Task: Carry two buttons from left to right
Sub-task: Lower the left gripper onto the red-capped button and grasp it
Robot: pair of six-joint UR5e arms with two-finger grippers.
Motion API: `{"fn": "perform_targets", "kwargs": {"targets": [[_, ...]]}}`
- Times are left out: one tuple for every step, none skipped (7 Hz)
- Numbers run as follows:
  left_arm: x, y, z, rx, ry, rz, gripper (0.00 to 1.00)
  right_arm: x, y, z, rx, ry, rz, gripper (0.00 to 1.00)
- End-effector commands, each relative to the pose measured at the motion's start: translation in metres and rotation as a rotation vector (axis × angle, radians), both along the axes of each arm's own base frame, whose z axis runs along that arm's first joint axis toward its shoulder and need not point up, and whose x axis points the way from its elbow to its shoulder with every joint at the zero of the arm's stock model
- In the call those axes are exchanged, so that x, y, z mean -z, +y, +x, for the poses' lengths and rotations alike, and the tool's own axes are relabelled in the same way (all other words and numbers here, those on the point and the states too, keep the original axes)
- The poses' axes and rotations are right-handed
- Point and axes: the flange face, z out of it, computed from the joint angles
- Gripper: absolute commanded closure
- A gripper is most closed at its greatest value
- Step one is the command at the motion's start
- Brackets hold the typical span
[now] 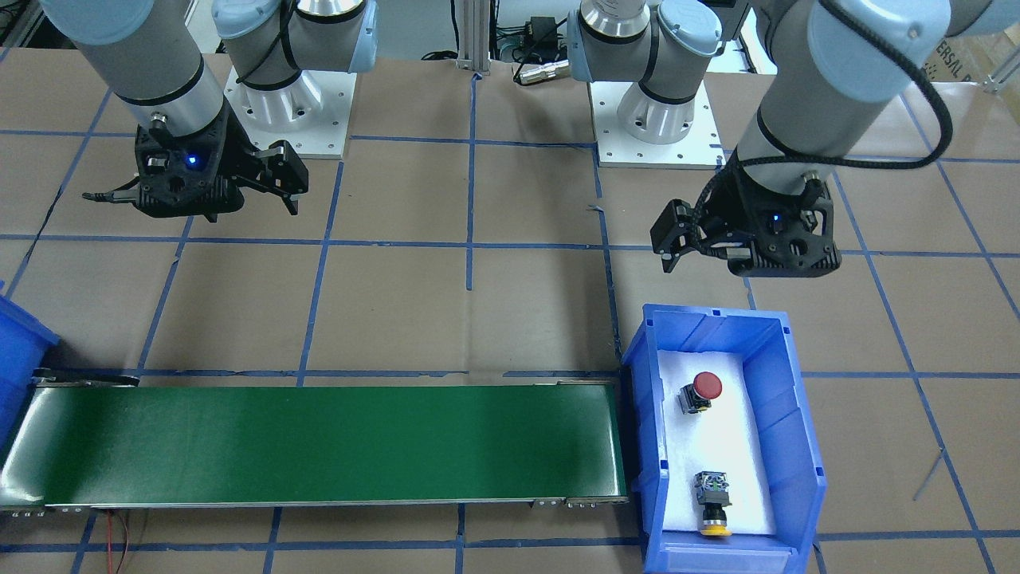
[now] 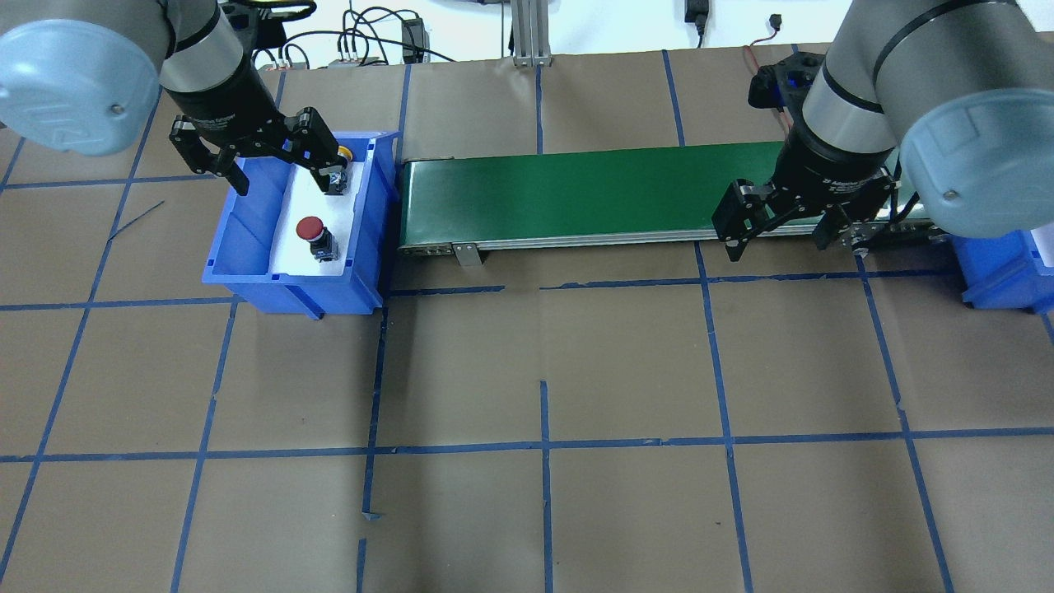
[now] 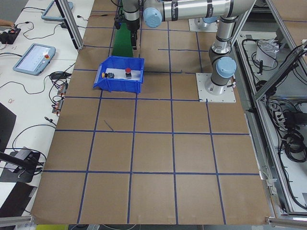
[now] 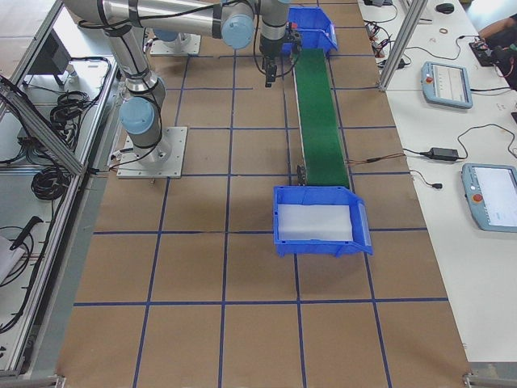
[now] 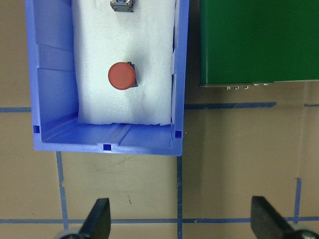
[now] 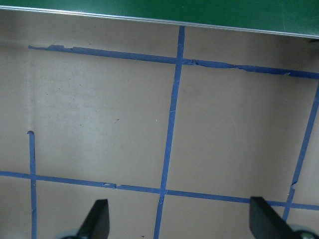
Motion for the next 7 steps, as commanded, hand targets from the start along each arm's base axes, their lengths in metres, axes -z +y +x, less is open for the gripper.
{"fn": "perform_targets", "kwargs": {"targets": [[0.046, -0.021, 0.028, -0.02, -0.001, 0.031, 0.0, -0.001, 0.0, -0.001, -0.007, 0.013, -0.003, 0.0], [0.064, -0.019, 0.037, -0.035, -0.002, 0.048, 0.0, -0.001, 0.0, -0.003, -0.036, 0.033, -0.004, 0.0], [0.095, -0.023, 0.041, -0.036, -0.007, 0.057, 0.0, -0.002, 0.0, -0.003, -0.036, 0.031, -0.006, 0.0], [0.118, -0.034, 0.043, -0.044, -0.007, 0.061, 0.0, -0.001, 0.0, -0.003, -0.036, 0.031, -0.004, 0.0], [0.132, -0.039, 0.044, -0.063, -0.009, 0.032, 0.0, 0.0, 0.0, -0.003, -0.036, 0.03, -0.003, 0.0], [0.141, -0.042, 0.044, -0.065, -0.007, 0.006, 0.0, -0.001, 0.0, -0.003, -0.035, 0.028, -0.004, 0.0], [0.15, -0.044, 0.044, -0.066, -0.005, 0.013, 0.0, -0.001, 0.0, -0.002, -0.032, 0.019, -0.004, 0.0]]}}
